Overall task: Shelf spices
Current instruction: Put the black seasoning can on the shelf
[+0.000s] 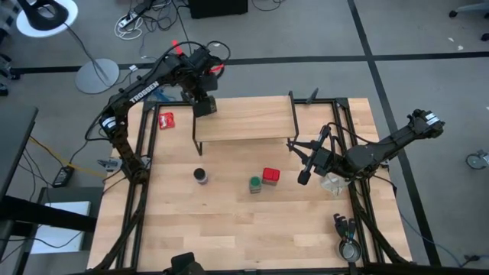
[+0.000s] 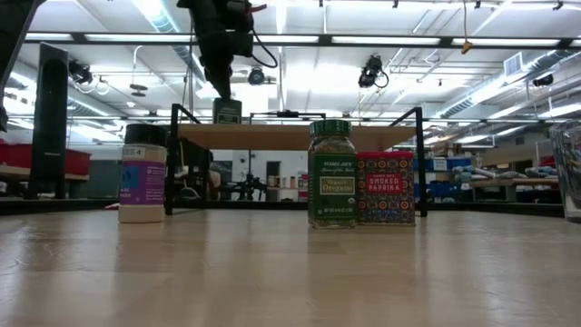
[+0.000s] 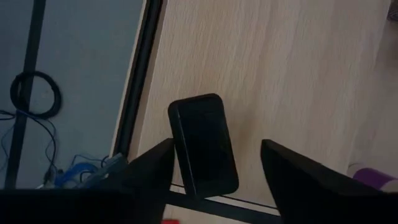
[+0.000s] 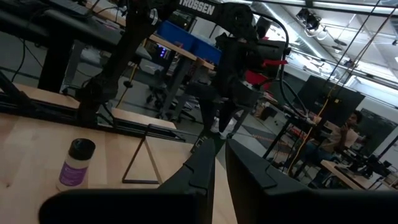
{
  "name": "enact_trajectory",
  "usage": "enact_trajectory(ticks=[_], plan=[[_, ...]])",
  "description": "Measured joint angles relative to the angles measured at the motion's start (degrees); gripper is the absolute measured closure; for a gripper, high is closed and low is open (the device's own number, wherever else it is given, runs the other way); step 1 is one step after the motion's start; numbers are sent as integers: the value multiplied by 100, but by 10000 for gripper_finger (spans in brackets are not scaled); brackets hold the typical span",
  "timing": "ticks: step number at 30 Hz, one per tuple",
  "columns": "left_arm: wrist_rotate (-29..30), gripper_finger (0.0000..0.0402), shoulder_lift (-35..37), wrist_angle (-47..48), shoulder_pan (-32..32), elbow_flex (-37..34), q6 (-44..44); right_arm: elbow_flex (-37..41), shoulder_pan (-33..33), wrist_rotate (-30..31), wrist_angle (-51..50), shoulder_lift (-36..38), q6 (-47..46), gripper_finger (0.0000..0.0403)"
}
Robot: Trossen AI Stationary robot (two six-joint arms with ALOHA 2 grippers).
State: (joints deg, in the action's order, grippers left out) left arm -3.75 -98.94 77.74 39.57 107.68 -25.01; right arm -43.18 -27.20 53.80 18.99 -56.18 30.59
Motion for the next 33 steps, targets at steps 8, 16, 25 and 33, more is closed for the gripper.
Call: enact_trajectory(ticks=[8,16,25,33], plan=[[303,100,0,-18,0,132,2,0,1,-48,14,0,-1,364],[258,101,9,-185,0,748,15,0,1,-50,14,0,-2,364],[386,214,11,-855,-42,466,57,0,2,-52,14,0,-2,364],[723,391,7,-976,-51,190,76,0,2,-55,10,0,0,364]])
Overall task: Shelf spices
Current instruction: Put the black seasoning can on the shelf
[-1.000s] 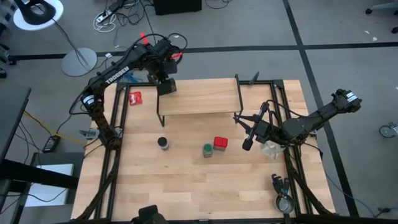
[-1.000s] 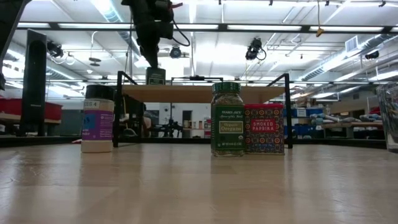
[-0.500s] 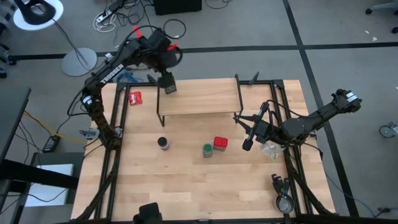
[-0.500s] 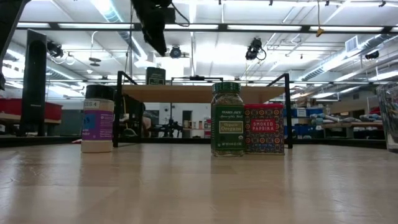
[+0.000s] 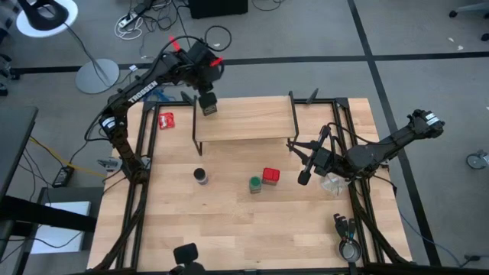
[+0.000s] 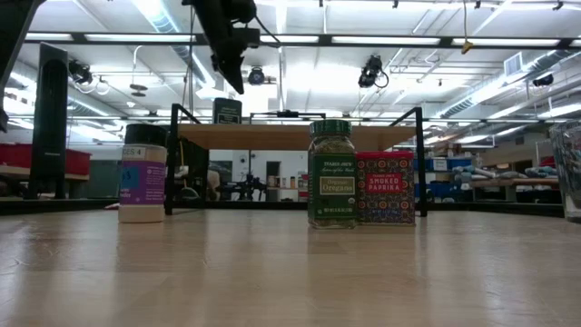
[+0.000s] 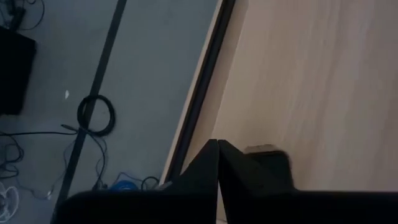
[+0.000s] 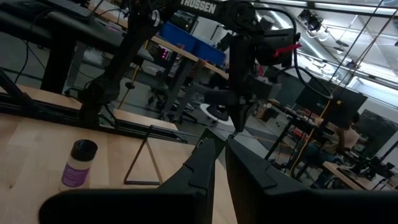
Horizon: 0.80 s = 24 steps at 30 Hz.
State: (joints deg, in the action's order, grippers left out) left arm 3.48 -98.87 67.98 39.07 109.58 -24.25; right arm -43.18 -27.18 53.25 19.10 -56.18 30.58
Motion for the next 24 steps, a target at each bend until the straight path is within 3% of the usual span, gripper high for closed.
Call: enact_trajectory(ticks=[9,24], plan=[[-445,399,0,224,-327,0,57,0,0,0,0,0,0,364],[-438,401,-1,1539,-665,0,522,0,0,0,-7,0,0,364]])
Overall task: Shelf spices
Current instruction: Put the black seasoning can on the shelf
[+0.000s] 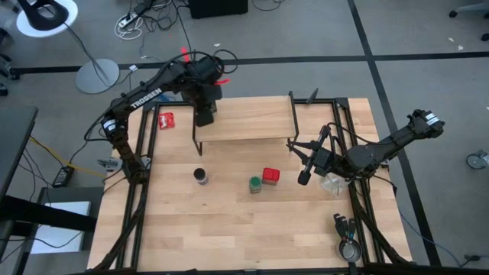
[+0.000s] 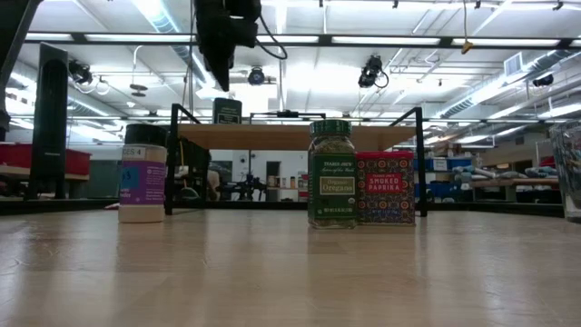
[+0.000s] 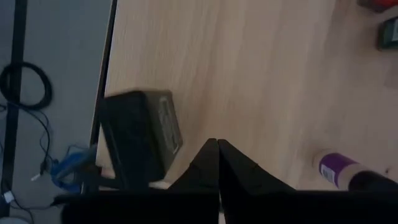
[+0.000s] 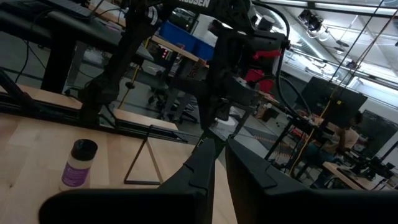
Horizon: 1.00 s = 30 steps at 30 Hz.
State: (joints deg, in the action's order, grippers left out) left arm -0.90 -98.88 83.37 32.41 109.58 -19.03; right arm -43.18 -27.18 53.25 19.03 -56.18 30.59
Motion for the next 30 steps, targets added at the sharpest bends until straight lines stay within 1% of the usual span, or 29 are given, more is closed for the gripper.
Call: enact_trajectory(ticks=[4,9,14,17,30], plan=[[84,401,0,57,10,-145,98,0,0,-1,2,0,0,364],[590,401,-1,-6,21,-554,141,0,0,-2,7,0,0,364],[669,401,-3,-161,17,-864,135,0,0,-1,11,0,0,364],[820,401,-3,-187,21,-879,125,0,-1,-2,13,0,0,364],[1077,401,-3,-306,210,-879,127,0,-2,-2,13,-2,0,364]])
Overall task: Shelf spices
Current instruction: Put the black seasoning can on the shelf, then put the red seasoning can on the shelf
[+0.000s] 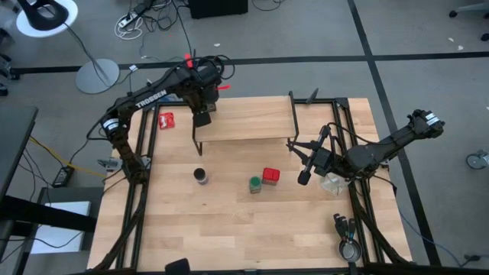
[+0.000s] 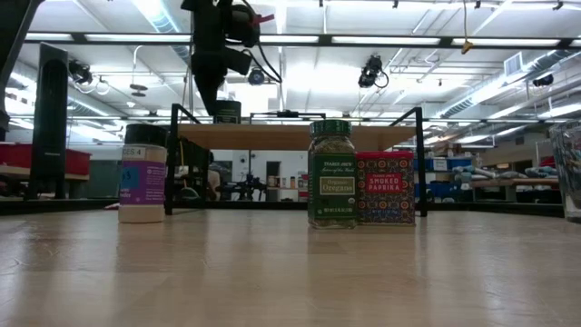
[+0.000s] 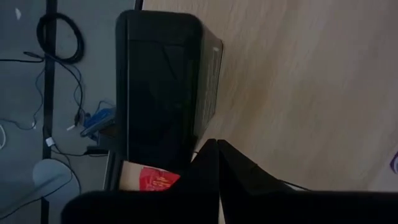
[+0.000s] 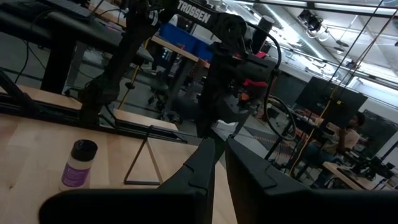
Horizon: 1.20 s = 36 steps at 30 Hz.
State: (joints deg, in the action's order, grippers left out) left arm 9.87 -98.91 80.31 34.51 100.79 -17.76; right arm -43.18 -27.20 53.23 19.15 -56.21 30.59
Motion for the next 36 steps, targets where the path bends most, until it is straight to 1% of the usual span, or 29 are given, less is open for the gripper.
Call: enact_trajectory(ticks=[30,36], plan=[[105,401,0,118,34,2,-5,0,0,0,-2,0,0,364],[-254,401,0,418,-142,172,34,0,0,2,-6,1,1,364]])
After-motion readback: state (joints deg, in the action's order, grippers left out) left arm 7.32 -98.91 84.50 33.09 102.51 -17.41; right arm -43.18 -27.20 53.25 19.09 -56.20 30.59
